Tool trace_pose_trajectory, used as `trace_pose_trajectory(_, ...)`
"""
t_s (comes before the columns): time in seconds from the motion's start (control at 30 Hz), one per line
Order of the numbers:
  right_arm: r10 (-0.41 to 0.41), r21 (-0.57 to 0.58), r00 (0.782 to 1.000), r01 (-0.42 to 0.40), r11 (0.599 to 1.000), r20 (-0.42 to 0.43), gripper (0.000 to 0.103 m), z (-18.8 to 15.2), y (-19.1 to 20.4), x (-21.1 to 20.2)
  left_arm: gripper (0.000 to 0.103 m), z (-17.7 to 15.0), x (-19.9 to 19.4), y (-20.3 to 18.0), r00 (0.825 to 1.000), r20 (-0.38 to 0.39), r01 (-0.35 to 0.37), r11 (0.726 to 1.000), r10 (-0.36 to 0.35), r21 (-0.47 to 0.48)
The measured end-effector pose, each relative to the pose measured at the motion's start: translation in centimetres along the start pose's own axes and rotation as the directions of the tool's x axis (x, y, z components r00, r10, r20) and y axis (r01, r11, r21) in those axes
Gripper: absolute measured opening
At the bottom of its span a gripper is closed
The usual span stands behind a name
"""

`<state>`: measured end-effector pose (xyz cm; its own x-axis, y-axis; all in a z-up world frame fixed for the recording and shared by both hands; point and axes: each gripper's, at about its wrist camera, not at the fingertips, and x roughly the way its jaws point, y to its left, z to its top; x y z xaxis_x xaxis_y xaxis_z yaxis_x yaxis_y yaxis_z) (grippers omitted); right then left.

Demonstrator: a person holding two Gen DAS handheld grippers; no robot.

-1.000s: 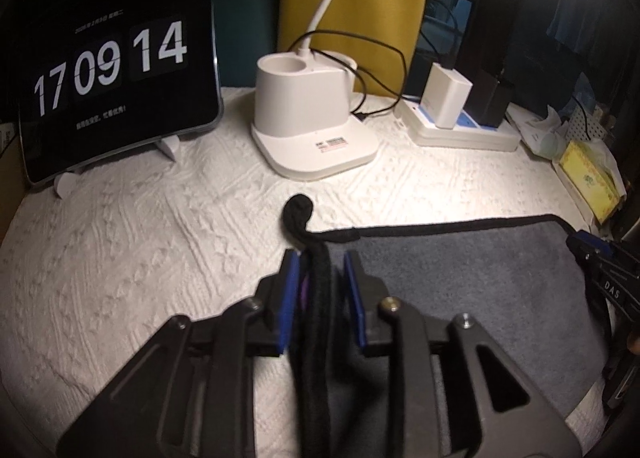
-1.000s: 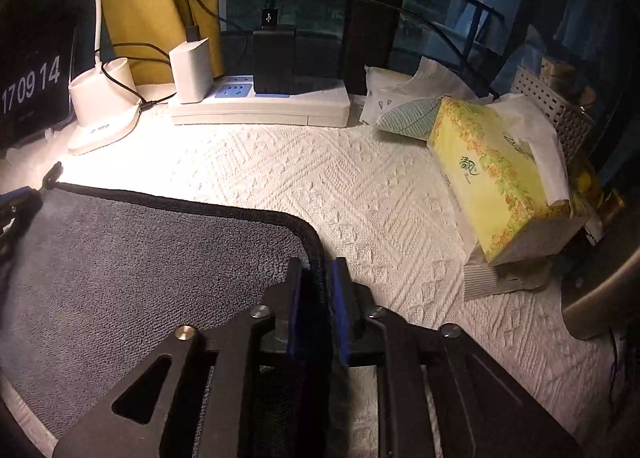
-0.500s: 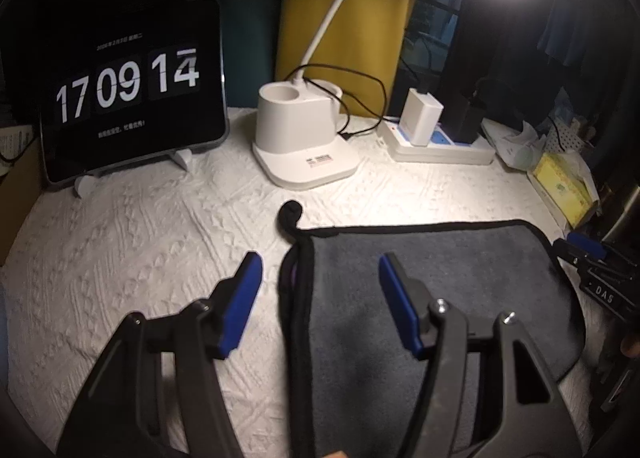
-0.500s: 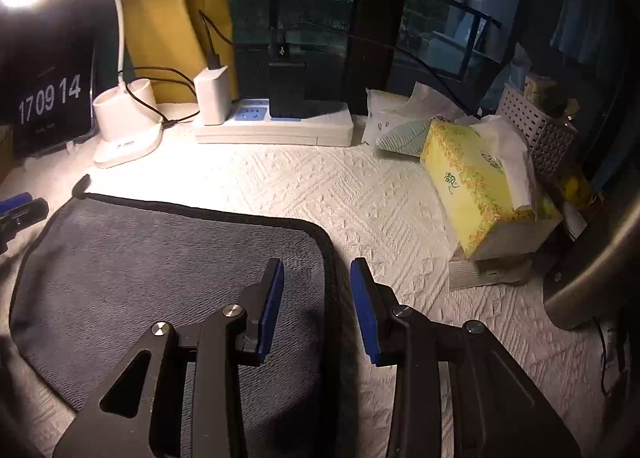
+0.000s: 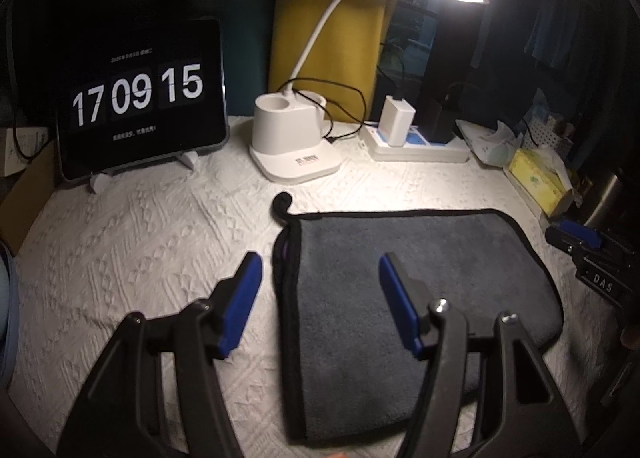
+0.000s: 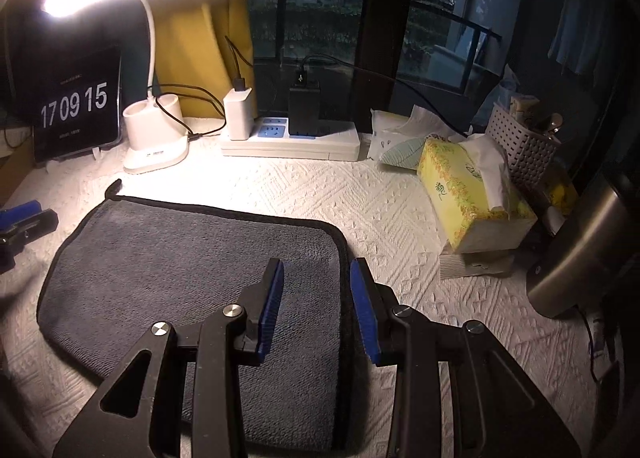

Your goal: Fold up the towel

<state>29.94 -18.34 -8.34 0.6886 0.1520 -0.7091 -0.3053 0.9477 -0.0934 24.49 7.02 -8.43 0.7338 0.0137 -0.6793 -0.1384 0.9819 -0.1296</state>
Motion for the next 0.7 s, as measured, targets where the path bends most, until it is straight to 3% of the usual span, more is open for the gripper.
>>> trace_pose_trajectory(0.7,-0.003,-0.012,0.999,0.004,1.0,0.043,0.037,-1.4,1.2,-4.7,0.062,-2.3,-4.3,-0.4,0.999,0.02,0.026,1.0,-0.026,0.001)
